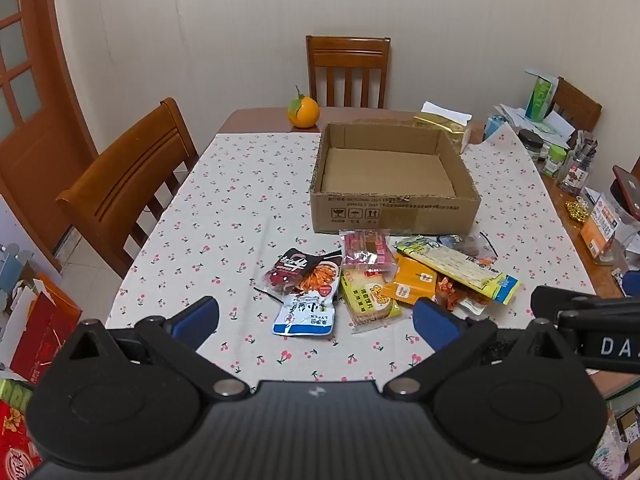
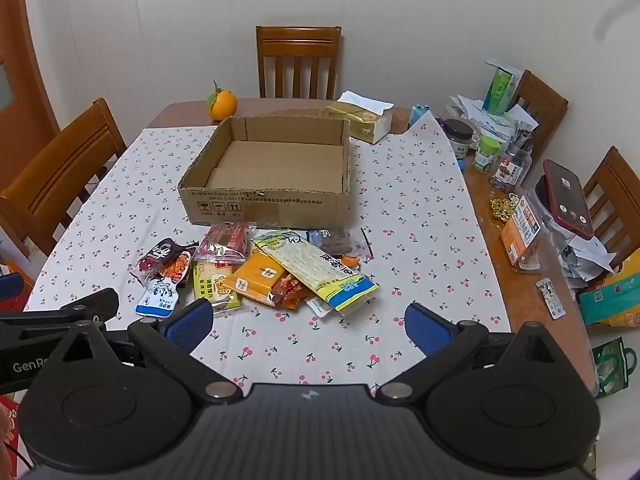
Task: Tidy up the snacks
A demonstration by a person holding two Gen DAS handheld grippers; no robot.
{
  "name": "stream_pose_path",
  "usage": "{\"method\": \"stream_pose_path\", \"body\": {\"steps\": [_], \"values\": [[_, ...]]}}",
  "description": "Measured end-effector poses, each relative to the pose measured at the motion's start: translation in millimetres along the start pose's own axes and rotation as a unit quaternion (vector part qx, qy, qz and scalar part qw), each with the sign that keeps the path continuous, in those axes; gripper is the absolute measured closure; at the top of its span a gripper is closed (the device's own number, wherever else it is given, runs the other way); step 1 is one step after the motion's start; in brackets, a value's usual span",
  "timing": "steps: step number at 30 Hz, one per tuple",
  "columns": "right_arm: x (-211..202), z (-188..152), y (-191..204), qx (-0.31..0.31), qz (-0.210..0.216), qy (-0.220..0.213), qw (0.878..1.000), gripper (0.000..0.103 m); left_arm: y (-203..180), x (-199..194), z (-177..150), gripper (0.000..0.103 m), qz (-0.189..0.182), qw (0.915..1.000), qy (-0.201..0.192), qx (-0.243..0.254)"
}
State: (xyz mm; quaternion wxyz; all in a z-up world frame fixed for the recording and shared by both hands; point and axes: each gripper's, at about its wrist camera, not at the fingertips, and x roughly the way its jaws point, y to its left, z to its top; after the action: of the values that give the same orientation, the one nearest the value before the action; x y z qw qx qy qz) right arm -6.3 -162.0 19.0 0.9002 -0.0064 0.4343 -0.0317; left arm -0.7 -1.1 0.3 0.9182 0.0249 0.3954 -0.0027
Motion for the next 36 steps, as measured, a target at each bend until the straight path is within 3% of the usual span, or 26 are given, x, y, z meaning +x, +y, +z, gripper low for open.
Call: {"method": "stream_pose_path", "body": {"steps": [36], "values": [[4.2, 5.5, -0.8, -0.007, -0.005, -0.005, 1.0, 0.0, -0.5, 6.0, 4.7, 0.001, -0.003, 1.0, 0.003, -0.003]]}}
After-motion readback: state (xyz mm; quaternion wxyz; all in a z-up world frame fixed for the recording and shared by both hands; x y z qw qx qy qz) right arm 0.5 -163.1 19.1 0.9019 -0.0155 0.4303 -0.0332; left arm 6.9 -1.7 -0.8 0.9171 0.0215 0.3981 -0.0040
